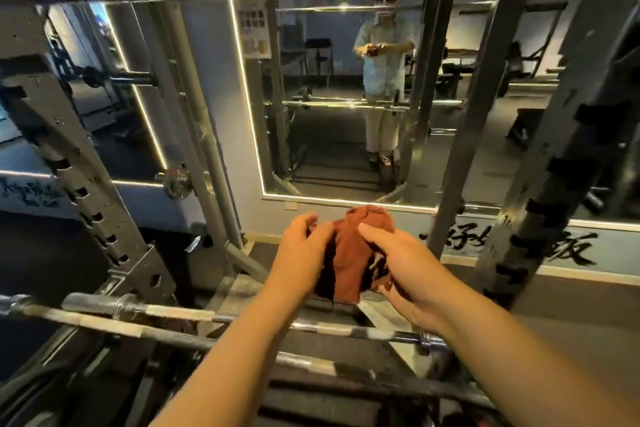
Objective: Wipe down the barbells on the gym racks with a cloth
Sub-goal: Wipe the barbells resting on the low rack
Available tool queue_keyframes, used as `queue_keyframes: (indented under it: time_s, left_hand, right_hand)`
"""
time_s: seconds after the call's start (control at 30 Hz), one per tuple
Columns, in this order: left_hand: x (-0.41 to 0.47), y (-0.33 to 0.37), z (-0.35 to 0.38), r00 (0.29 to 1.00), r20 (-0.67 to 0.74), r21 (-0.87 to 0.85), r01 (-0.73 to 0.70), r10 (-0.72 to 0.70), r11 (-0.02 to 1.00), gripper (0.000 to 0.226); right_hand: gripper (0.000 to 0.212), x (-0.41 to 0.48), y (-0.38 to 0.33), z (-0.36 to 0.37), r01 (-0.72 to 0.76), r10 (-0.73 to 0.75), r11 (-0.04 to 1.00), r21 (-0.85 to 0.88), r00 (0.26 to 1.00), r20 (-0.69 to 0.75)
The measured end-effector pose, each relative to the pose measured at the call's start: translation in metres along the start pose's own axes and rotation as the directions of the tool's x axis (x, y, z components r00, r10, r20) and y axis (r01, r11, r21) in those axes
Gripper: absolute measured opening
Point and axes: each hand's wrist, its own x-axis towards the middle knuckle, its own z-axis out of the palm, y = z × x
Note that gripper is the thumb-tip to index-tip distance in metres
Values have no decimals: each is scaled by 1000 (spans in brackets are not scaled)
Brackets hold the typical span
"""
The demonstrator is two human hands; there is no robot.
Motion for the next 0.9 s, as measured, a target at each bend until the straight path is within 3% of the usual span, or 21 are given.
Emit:
queue_keyframes:
  time_s: [0.07, 0.1, 0.17, 0.37, 0.53, 0.73, 0.9]
  left_hand:
    - [-2, -9, -8, 989, 136, 122, 35, -52, 992, 29]
    - [-6, -13, -10, 987, 154, 99, 36, -51, 994, 36]
    - [-16, -19, -14, 991, 127, -28, 40, -36, 999, 42]
    - [-45, -15, -21, 990, 133, -2, 36, -36, 999, 25]
    - [-77, -9, -30, 970, 233, -80, 89, -68, 993, 19]
    - [-112, -11, -47, 959, 265, -17, 108, -100, 994, 48]
    - [-149, -10, -49, 941, 303, -9, 164, -154, 986, 39]
  right_hand:
    - [26, -8, 12, -1, -4, 6, 999, -45, 999, 34]
    - [25, -12, 18, -1, 15, -13, 994, -108, 1000, 24]
    - [22, -20, 29, -3, 66, -75, 964, -259, 997, -24]
    - [22, -47, 33, -17, 170, -254, 755, -633, 966, -45]
    - [21, -64, 44, -15, 155, -273, 771, -618, 957, -100]
    - [21, -100, 64, -1, 132, -232, 852, -507, 963, -138]
    - [26, -137, 78, -3, 246, -358, 786, -567, 929, -92]
